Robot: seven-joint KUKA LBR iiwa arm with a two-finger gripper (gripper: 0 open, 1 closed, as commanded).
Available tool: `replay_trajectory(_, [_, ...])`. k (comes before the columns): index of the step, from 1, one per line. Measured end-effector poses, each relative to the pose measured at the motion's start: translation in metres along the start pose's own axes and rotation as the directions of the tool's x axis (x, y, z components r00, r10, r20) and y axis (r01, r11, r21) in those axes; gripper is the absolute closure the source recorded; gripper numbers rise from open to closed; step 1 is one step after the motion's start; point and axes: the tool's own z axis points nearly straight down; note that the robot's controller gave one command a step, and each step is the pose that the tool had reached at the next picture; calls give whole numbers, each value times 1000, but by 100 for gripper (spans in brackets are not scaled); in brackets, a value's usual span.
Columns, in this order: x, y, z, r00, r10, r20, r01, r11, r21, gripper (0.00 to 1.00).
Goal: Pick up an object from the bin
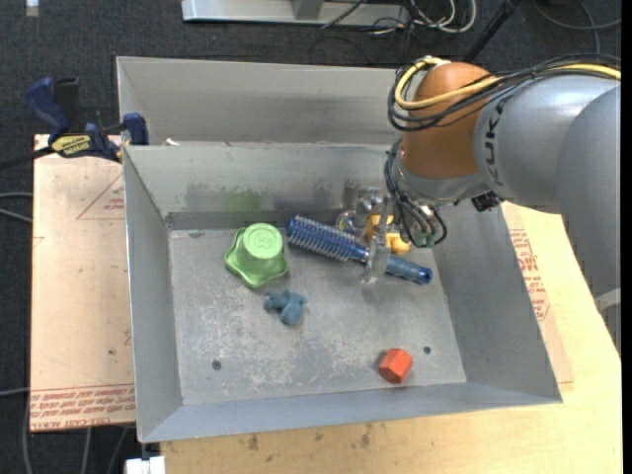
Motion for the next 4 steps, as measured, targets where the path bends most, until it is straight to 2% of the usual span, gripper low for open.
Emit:
replay_trajectory(1, [12, 16, 28, 1000, 12, 7, -12, 1000, 2, 0])
replay_trajectory(2, [12, 15, 28, 1000, 13, 6, -13, 1000, 2, 100])
replay_trajectory(3, [43, 31, -94, 999, 39, 13, -39, 999, 0, 100])
replay_trajectory(4, [21, 57, -155, 879, -476, 10, 476, 879, 6, 100])
